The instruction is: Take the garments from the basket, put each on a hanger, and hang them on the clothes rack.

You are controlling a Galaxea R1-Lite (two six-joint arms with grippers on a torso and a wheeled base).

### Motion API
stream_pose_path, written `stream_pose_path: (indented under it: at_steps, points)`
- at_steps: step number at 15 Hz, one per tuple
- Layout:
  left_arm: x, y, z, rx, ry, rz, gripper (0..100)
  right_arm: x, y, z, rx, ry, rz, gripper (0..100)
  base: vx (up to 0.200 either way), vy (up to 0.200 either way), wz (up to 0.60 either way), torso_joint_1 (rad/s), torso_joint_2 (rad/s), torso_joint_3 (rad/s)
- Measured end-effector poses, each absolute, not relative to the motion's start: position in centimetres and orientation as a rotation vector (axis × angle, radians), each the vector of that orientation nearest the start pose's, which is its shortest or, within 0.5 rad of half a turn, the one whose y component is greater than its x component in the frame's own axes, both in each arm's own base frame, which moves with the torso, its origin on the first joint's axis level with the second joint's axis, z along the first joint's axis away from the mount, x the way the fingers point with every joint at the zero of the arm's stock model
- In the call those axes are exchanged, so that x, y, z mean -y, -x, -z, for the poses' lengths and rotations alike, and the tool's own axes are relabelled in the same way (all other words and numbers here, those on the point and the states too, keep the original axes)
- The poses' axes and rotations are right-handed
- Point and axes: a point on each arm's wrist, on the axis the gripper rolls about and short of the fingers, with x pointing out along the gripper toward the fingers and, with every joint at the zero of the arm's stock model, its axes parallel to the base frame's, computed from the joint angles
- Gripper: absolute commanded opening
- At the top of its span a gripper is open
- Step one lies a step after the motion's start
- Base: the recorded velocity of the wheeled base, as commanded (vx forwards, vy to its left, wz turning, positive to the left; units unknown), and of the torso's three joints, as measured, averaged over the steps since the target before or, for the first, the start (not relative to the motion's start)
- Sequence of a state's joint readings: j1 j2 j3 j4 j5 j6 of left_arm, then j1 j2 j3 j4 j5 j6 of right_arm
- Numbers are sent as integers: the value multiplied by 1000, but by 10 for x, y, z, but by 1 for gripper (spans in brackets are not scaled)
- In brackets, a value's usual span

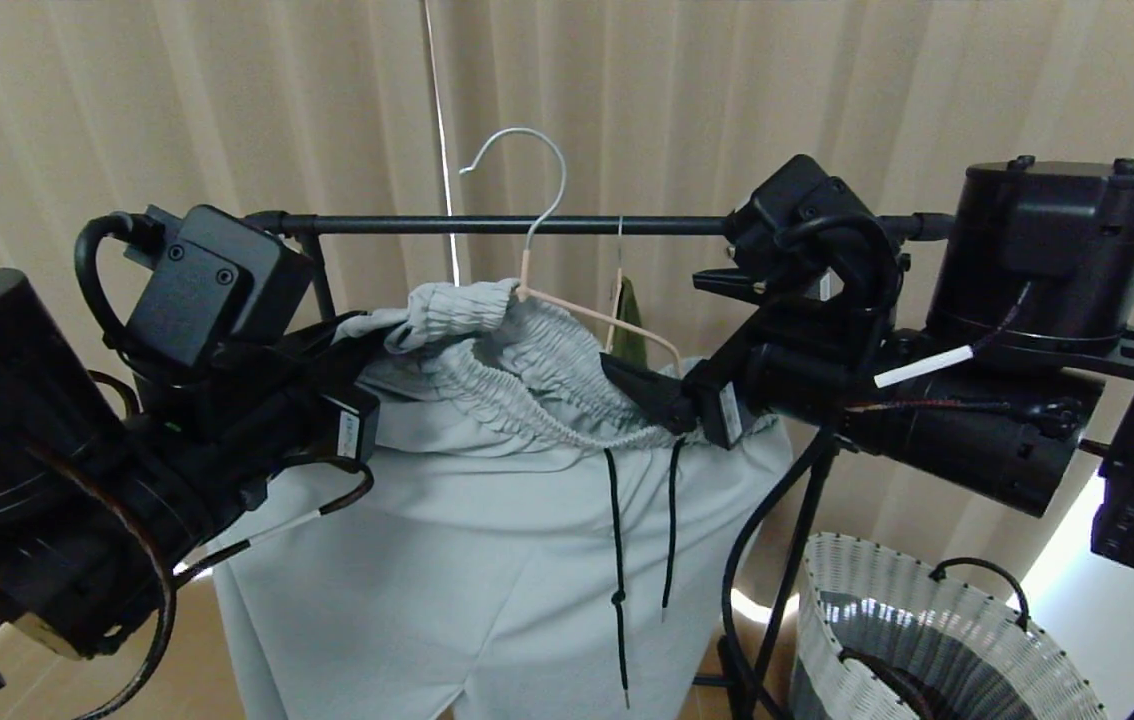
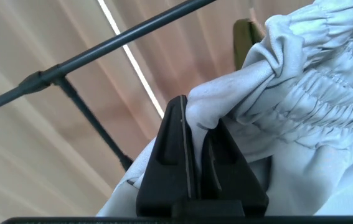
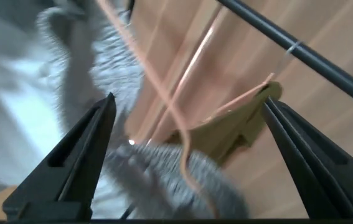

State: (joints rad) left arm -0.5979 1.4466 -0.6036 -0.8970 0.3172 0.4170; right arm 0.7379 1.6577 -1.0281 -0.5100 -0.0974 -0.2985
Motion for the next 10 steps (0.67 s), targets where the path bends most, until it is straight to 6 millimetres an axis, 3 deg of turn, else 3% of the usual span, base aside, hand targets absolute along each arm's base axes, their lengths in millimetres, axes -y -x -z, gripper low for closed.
stream_pose_path:
  at_steps: [7,8,10]
  points:
    - [134,-187,-228,136,-378,319,0,-213,-247,-236,-12,353,-623,100,0,0,0,0,0,0]
    - [134,-186,-227,136,-378,320,0,-213,-248,-235,-14,354,-623,0,0,0,0,0,0,0]
    - [134,-185,-226,133,-379,321,0,-213,-248,-235,-16,354,-619,0,0,0,0,0,0,0]
